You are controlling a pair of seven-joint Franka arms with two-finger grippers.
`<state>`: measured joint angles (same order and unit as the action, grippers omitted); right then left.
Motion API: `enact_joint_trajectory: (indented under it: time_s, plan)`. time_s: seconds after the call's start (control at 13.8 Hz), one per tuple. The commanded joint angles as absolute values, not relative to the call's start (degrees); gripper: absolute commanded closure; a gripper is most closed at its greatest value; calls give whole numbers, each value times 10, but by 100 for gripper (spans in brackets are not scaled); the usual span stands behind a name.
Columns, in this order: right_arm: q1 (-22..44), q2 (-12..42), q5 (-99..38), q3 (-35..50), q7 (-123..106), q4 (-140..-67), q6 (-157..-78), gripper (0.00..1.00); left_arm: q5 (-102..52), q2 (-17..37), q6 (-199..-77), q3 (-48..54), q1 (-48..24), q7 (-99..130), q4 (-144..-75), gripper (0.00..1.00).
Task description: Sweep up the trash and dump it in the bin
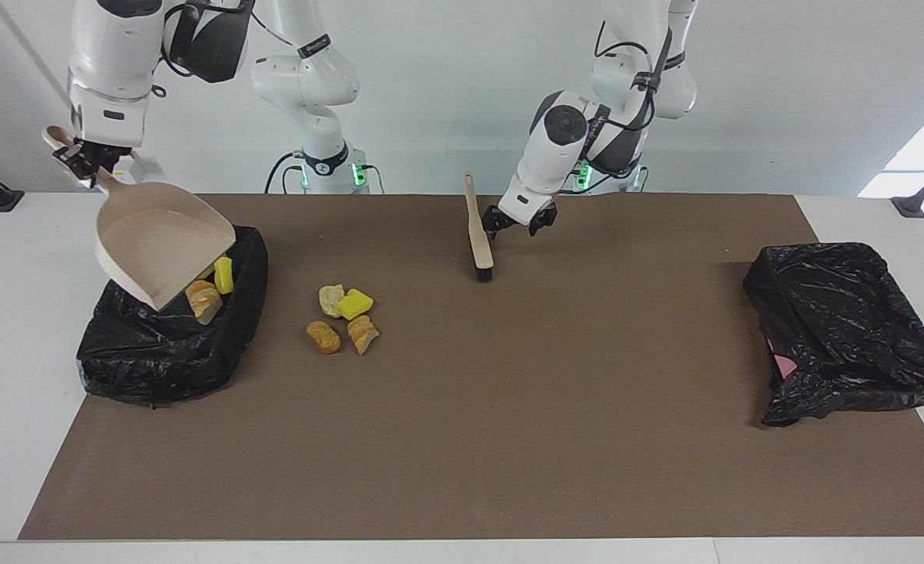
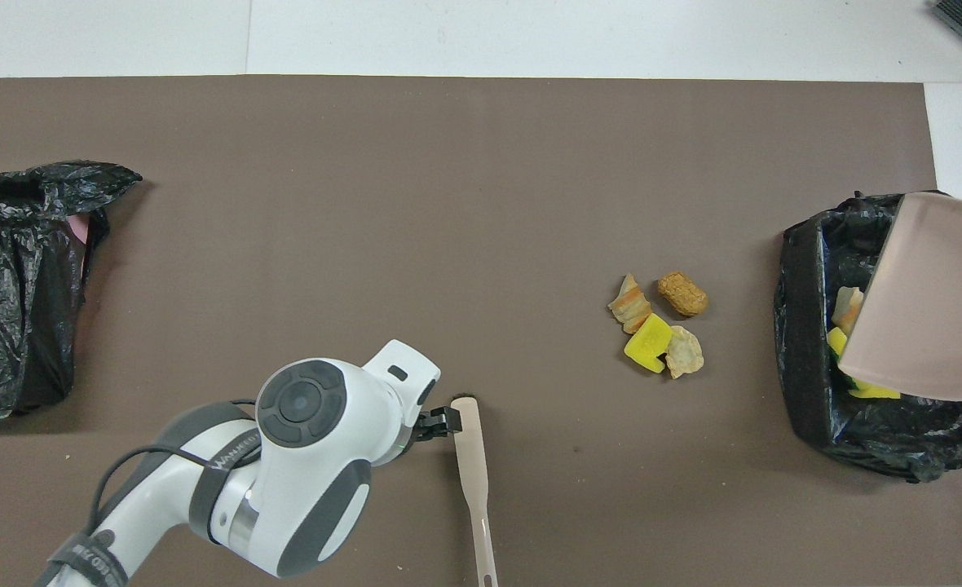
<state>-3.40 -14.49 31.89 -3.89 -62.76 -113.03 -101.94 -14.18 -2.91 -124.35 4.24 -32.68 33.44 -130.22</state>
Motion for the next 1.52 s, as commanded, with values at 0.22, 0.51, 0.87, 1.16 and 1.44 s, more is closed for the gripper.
enact_joint_trajectory:
  time_s: [0.22,0.51,0.87,1.16,1.44]
  plan:
    - [104,-87,209,-18,-259,-1110,-1021,100,-98,-22,-1195,48,-154,133,-1232,0]
    - [191,18,117,-18,-9,-1030,-1022,100,-43,-22,-1133,48,-82,32,-1159,0]
    - [289,182,11,-18,226,-899,-1061,100,-40,-26,-1109,48,12,-44,-1107,0]
    - [352,328,9,-18,356,-782,-1145,100,-27,-22,-1048,47,51,-70,-1045,0]
    - [351,334,-50,-17,349,-799,-1214,100,-12,-24,-955,42,53,-51,-983,0]
